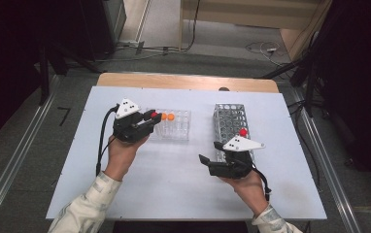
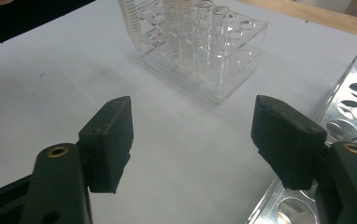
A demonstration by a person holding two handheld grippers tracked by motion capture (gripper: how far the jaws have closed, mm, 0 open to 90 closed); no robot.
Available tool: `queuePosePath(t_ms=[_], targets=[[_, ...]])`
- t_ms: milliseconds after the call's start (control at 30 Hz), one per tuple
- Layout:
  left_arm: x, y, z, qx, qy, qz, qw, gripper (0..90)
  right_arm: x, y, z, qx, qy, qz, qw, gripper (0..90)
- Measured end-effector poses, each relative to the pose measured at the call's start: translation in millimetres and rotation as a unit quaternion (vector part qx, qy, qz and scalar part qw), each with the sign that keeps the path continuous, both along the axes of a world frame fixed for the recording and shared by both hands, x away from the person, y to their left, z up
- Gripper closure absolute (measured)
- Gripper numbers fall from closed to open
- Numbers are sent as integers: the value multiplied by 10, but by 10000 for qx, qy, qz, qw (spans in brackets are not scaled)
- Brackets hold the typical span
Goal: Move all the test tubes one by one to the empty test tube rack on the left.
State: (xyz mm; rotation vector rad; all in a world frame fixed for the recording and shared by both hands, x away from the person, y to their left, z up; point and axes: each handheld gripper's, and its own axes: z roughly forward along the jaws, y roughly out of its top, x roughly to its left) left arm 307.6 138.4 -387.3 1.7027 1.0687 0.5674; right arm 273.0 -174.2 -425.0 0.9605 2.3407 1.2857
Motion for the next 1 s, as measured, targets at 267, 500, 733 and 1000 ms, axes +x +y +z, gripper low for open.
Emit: queuePosePath(t_ms=[267,500,733,1000], targets=[[56,49,44,35,-19,166,9999,697,2,-8,3,9,5,-36,10000,281],[113,66,93,60,-39,237,9997,697,-1,-14,4,23,15,-50,10000,282],[179,64,131,54,-71,309,9995,697,0,-22,8,17,-8,-46,10000,283],[221,30,144,207,-160,397,9989,697,-7,-29,16,48,-17,-57,10000,283]])
